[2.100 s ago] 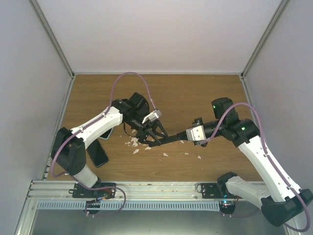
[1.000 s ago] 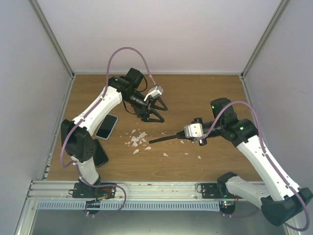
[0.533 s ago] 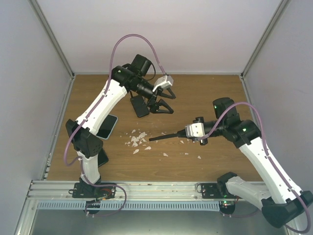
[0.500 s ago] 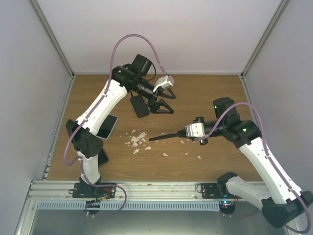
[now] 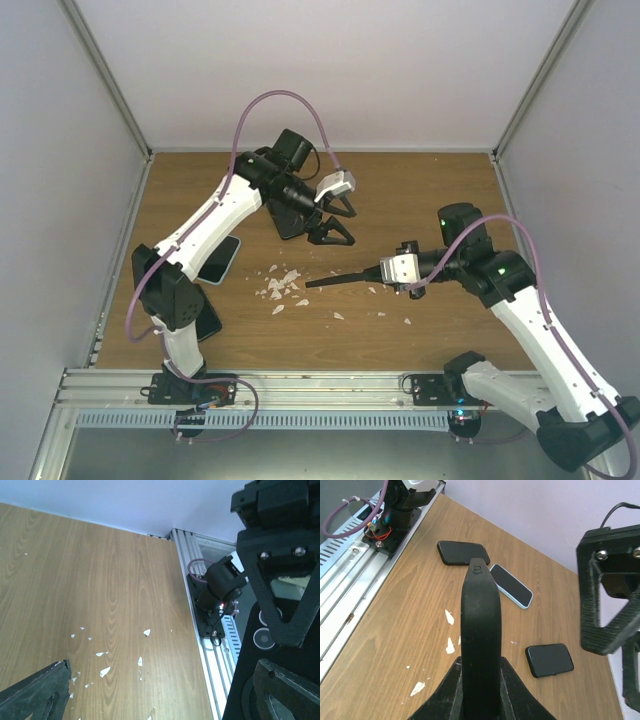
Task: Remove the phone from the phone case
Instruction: Adjust the phone.
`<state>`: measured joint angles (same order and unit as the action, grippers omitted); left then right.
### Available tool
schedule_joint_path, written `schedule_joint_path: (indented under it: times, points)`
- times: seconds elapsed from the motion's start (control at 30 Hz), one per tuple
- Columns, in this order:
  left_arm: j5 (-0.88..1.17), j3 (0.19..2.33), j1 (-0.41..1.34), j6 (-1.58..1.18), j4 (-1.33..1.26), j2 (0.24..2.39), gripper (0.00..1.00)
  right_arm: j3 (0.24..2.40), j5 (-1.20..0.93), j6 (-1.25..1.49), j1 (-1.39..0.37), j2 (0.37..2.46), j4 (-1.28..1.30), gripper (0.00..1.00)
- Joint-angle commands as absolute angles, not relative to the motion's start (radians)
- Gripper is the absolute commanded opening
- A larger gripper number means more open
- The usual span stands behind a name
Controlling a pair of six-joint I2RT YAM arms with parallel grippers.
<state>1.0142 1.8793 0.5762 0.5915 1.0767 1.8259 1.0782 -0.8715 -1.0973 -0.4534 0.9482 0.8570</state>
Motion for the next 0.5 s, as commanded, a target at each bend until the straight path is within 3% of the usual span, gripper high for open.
schedule_joint_path:
  times: [0.0, 0.47]
  points:
    - [0.985, 1.942, 0.593, 0.52, 1.036, 1.814, 0.99, 1.071, -0.911, -1.09, -0.456, 0.921, 0.808, 0.01]
    - [0.835, 1.934, 0.6, 0.521, 1.001, 1.709, 0.99, 1.111, -0.943, -1.024, -0.392, 0.964, 0.841, 0.01]
